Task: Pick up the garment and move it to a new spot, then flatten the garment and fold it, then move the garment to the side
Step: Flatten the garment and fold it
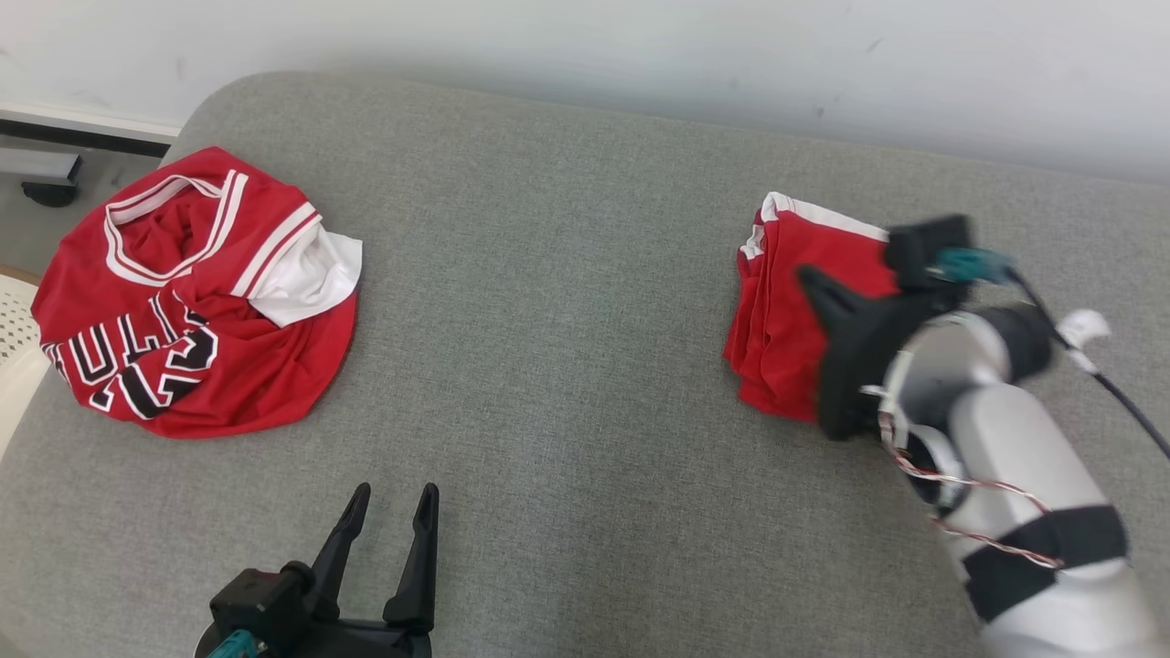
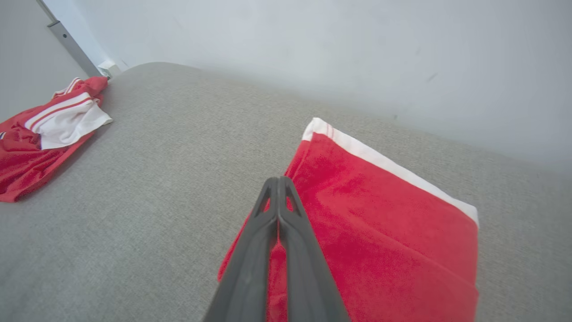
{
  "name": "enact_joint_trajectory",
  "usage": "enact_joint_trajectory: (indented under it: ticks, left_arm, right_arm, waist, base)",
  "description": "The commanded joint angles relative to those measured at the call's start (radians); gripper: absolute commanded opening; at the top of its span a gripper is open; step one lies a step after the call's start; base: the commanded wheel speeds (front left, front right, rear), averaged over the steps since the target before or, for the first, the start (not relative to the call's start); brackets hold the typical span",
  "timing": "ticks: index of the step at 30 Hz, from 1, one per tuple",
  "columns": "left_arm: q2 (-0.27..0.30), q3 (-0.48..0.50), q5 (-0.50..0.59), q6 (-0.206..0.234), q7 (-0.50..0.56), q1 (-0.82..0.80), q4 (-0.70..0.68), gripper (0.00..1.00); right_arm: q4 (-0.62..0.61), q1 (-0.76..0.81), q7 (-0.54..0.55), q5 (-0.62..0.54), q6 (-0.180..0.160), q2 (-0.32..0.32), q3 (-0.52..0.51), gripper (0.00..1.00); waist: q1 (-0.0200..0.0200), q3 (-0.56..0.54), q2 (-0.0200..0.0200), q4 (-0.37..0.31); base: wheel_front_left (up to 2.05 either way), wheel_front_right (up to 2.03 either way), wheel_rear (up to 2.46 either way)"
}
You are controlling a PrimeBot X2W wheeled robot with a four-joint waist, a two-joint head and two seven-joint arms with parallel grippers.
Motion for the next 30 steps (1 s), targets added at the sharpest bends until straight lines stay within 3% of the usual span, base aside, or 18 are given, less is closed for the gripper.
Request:
enact_joint_trajectory:
  ticks: [1,6,12,22,27,28,29,30]
  left_arm:
    - [0.001,-0.001,-0.004,0.003,-0.005,0.004,-0.005,1.0]
    - [-0.005,-0.005,-0.003,0.0,-0.007,-0.004,-0.007,1.0]
    - [-0.013,-0.011,-0.001,-0.007,-0.009,-0.022,0.004,1.0]
    - [-0.005,0.002,-0.007,-0.005,-0.013,-0.003,0.016,1.0]
    - [0.003,0.004,-0.006,-0.002,-0.015,0.007,0.012,1.0]
    - [0.004,0.006,-0.006,-0.002,-0.015,0.01,0.008,1.0]
    - [0.006,0.007,-0.005,0.0,-0.016,0.016,0.005,1.0]
    - [0.007,0.01,-0.003,0.0,-0.017,0.023,0.001,1.0]
  right_arm:
    - [0.002,0.037,-0.004,-0.034,-0.002,-0.002,-0.028,0.0]
    - [0.044,0.085,-0.055,-0.168,-0.002,0.001,-0.104,0.0]
    - [0.154,0.132,-0.168,-0.263,-0.002,0.07,-0.087,0.0]
    - [0.182,0.162,-0.274,-0.206,-0.001,0.12,-0.032,0.0]
    - [0.096,0.183,-0.291,-0.072,-0.001,0.122,0.007,0.0]
    - [0.071,0.191,-0.294,-0.064,-0.001,0.121,0.002,0.12]
    - [0.046,0.2,-0.299,-0.056,-0.001,0.121,-0.008,0.65]
    - [0.022,0.216,-0.304,-0.051,-0.001,0.12,-0.023,1.0]
  waist:
    - [0.0,0.0,0.0,0.001]
    - [0.0,0.015,0.0,0.008]
    - [0.0,0.031,0.0,0.022]
    - [0.0,0.008,0.0,0.008]
    - [0.0,-0.028,0.0,-0.023]
    - [0.0,-0.035,0.0,-0.029]
    - [0.0,-0.043,0.0,-0.037]
    - [0.0,-0.05,0.0,-0.045]
  base:
    - [0.0,0.0,0.0]
    - [0.0,0.0,0.0]
    - [0.0,0.0,0.0]
    - [0.0,0.0,0.0]
    - [0.0,0.0,0.0]
    - [0.0,0.0,0.0]
    - [0.0,0.0,0.0]
    - [0.0,0.0,0.0]
